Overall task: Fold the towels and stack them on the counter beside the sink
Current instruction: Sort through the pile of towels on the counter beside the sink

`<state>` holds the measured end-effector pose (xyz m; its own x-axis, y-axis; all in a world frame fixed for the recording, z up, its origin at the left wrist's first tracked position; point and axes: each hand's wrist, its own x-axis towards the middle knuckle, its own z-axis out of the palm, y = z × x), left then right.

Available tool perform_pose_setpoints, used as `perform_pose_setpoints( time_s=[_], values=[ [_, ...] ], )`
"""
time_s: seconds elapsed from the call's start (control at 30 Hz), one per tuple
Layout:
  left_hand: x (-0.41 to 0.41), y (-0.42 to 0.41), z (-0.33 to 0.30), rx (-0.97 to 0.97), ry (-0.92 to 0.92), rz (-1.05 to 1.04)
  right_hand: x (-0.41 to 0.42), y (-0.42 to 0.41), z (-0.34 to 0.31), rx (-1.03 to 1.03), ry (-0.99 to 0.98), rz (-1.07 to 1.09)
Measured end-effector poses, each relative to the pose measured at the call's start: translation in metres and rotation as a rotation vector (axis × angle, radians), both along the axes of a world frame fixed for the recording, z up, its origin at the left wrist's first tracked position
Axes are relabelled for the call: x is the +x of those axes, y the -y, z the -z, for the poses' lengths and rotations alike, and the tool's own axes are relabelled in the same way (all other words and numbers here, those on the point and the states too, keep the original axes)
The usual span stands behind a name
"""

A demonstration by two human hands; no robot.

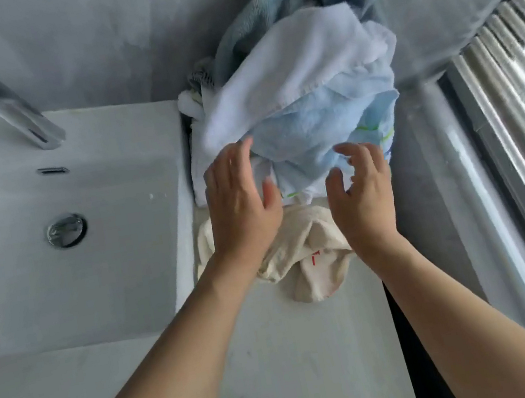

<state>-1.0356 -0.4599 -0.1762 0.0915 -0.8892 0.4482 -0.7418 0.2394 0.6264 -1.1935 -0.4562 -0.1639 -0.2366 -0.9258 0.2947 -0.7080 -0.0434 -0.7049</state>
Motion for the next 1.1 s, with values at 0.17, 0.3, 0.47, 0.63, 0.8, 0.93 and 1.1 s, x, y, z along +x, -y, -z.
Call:
perform_pose_setpoints(
  time_s=[0.17,0.3,0.47,0.63,0.8,0.93,1.1],
  values=[
    [-0.007,0.057,-0.048,-0.057,-0.002,-0.035,-0.01,0.04,-0.032,-0.171,-0.062,0.117],
    [-0.017,0.091,-0.057,0.11,0.132,-0.032,-0.02,0.067,-0.04,-0.095,-0.144,0.102],
    [-0.011,0.098,-0.059,-0.154,-0.038,-0.028,-0.028,0.088,-0.041,-0.066,-0.143,0.043],
    [-0.001,0.092,-0.073,0.056,-0.412,-0.011,-0.015,0.103,-0.04,0.053,-0.153,0.092],
    [0.014,0.098,-0.089,0.201,-0.558,-0.016,-0.003,0.118,-0.042,0.079,-0.249,0.123],
    [0.036,0.091,-0.097,0.587,-0.224,0.302,0.002,0.124,-0.04,0.111,-0.355,0.187],
    [0.039,0.074,-0.101,0.488,-1.043,0.372,0.006,0.123,-0.042,0.066,-0.284,0.28]
  ],
)
